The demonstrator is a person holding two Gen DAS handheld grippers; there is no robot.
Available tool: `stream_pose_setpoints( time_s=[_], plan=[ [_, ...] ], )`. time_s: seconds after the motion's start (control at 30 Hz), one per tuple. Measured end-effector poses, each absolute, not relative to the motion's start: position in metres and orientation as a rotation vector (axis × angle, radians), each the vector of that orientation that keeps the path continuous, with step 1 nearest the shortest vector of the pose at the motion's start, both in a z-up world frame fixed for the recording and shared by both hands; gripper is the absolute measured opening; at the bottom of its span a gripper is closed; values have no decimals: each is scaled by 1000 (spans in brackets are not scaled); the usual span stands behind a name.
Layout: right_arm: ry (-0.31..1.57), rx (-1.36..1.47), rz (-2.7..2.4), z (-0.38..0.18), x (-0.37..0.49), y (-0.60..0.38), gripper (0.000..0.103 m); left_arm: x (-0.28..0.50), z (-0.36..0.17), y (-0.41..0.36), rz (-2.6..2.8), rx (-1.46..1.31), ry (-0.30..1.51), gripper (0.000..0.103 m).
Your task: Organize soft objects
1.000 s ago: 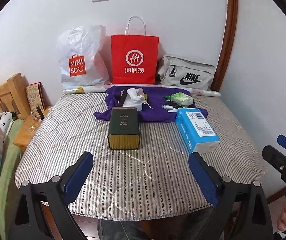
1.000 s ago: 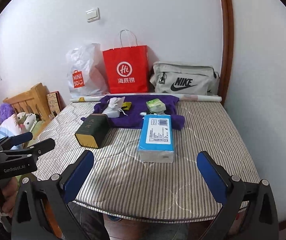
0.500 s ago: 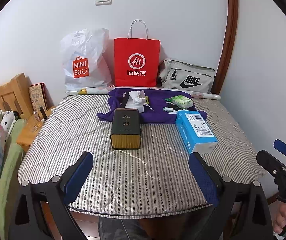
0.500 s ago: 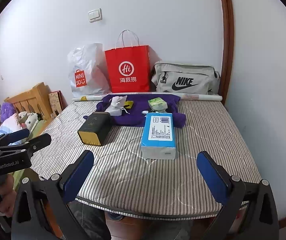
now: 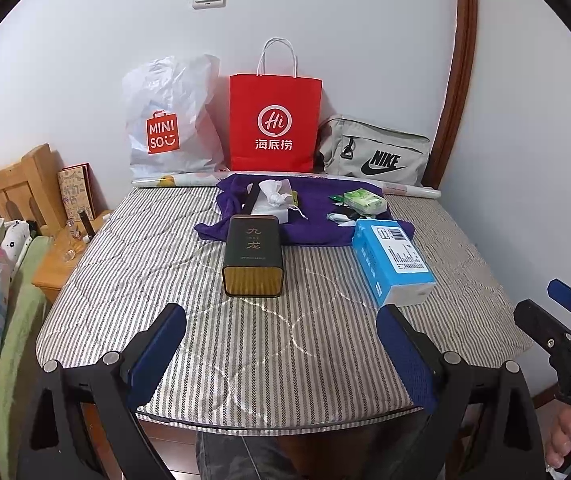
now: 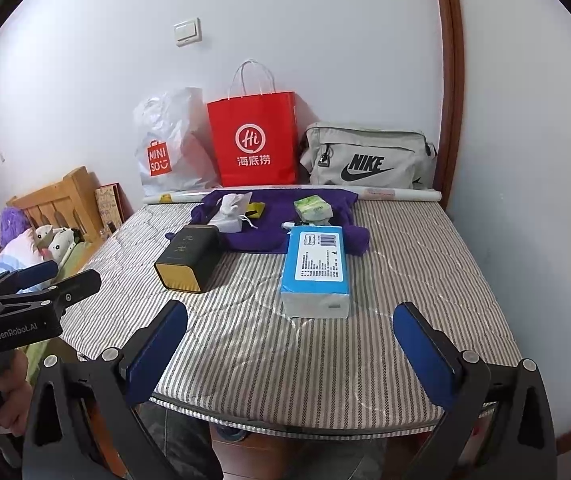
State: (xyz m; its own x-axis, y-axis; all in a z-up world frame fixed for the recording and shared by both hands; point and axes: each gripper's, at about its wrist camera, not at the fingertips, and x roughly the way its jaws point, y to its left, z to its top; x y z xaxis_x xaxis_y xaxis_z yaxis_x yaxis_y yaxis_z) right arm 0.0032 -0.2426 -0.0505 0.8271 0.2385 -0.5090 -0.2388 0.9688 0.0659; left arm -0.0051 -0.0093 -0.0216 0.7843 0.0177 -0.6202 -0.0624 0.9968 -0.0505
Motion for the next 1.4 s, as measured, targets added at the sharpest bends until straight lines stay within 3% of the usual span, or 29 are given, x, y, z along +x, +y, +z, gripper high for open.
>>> stream_pose_setpoints(
  time_s=[1.4],
  plan=[
    [525,-2,245,-45,-5,-245,102,-9,-20,-12,41,-57,661,96]
  ],
)
